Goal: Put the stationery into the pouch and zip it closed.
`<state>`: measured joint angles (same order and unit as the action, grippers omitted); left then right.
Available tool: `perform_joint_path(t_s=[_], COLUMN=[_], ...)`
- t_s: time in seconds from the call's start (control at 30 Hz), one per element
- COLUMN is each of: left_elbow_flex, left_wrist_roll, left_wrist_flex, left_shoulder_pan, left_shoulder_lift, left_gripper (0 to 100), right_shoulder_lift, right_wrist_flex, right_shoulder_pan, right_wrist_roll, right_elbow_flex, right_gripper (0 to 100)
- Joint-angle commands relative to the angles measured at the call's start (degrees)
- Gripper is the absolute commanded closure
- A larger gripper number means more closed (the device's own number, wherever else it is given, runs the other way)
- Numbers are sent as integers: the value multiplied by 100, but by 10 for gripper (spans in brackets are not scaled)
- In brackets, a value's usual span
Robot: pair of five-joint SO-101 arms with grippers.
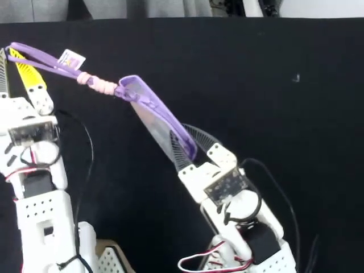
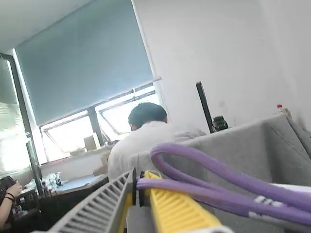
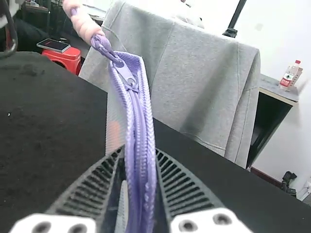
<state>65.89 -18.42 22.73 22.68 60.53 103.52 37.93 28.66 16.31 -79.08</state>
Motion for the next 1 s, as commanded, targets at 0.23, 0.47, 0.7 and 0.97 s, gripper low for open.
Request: perform_joint_path(t_s=[0.23, 0.47, 0.7, 0.97], left_elbow_flex=[-620, -2229, -3029, -3582], left_wrist_roll=[-9, 0, 1020, 923], left_wrist_flex=[440, 440, 448, 448], left_shoulder_pan=[611, 1086, 1763, 1807], left_shoulder_lift=[-422, -2752, -3516, -4273], left_gripper=[970, 970, 970, 970], right_shoulder_lift=[-48, -48, -119, -119], right_wrist_flex=[-44, -53, -62, -62], right_shoulder_pan=[-141, -141, -141, -149], right_wrist_roll=[-35, -35, -35, -35], right_elbow_flex=[110, 110, 110, 110], right_gripper=[987, 987, 987, 987])
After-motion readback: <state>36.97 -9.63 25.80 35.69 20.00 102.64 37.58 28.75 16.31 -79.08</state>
